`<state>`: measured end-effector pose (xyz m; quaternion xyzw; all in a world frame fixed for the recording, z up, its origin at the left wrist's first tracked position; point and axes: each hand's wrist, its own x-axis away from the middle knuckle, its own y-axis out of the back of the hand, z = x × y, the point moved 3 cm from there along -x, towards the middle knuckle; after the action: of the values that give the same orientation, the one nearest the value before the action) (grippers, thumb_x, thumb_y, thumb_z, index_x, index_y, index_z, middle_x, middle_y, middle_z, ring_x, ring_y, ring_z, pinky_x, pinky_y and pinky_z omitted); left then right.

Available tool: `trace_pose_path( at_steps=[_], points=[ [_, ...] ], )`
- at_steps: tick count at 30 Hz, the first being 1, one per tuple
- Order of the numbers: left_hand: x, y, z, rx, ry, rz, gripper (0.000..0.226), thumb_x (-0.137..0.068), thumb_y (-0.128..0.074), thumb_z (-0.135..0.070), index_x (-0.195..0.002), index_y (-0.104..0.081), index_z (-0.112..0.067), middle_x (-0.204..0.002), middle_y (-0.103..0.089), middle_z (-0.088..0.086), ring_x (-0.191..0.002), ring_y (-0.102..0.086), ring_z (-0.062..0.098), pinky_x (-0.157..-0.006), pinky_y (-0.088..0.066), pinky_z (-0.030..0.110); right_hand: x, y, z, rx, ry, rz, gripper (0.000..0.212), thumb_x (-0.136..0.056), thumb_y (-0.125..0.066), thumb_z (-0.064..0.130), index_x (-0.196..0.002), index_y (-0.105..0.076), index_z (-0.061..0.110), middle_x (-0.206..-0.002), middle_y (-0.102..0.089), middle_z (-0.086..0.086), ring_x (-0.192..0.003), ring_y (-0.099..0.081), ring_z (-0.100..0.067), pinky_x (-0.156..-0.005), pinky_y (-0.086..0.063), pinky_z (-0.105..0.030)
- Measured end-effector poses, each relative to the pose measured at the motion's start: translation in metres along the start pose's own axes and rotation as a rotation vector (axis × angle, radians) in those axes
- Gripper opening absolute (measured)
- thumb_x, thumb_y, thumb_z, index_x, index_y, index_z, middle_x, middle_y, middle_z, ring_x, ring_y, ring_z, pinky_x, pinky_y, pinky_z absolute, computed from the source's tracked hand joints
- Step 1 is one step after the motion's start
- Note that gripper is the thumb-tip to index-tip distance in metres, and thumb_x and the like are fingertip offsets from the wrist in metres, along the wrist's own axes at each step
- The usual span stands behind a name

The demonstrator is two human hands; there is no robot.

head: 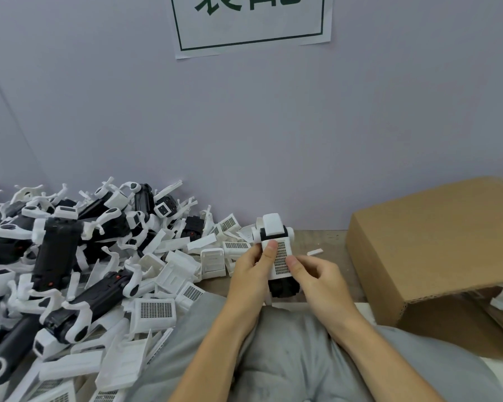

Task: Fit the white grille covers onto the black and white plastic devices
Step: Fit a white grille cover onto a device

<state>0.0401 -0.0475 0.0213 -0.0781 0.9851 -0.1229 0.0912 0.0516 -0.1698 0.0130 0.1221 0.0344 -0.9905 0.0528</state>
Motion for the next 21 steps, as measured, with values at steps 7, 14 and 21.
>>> trace_pose_path(
  at_steps=[7, 14, 21],
  points=[
    [0.0017, 0.0, 0.0002, -0.309, -0.043, 0.058, 0.028, -0.101, -0.055, -0.03, -0.097, -0.075, -0.01, -0.093, -0.076, 0.009, -0.082, -0.068, 0.009, -0.073, -0.052, 0.024, -0.0006, 0.0035, -0.0004, -0.015, -0.006, -0.074, 0.017, -0.096, -0.063, 0.024, -0.105, -0.075, 0.016, -0.098, -0.078, 0.003, -0.1, -0.071, -0.014, -0.09, -0.055, -0.033],
    [0.0048, -0.0014, -0.0059, -0.392, -0.14, 0.069, 0.03, -0.099, -0.06, -0.03, -0.094, -0.076, -0.005, -0.093, -0.072, 0.023, -0.08, -0.062, 0.016, -0.075, -0.05, 0.038, -0.0012, 0.007, 0.0035, 0.081, 0.078, -0.113, 0.016, -0.098, -0.061, 0.02, -0.09, -0.075, 0.022, -0.082, -0.076, 0.013, -0.081, -0.071, -0.004, -0.067, -0.051, -0.013],
    [0.0065, -0.003, -0.0053, -0.332, -0.129, 0.139, 0.016, -0.097, -0.063, -0.015, -0.107, -0.075, -0.015, -0.097, -0.078, -0.002, -0.093, -0.072, 0.009, -0.077, -0.051, 0.015, 0.0007, 0.0063, 0.006, -0.022, 0.066, -0.117, 0.021, -0.098, -0.059, 0.029, -0.089, -0.078, 0.024, -0.084, -0.078, 0.007, -0.082, -0.073, -0.005, -0.068, -0.054, -0.016]
  ],
)
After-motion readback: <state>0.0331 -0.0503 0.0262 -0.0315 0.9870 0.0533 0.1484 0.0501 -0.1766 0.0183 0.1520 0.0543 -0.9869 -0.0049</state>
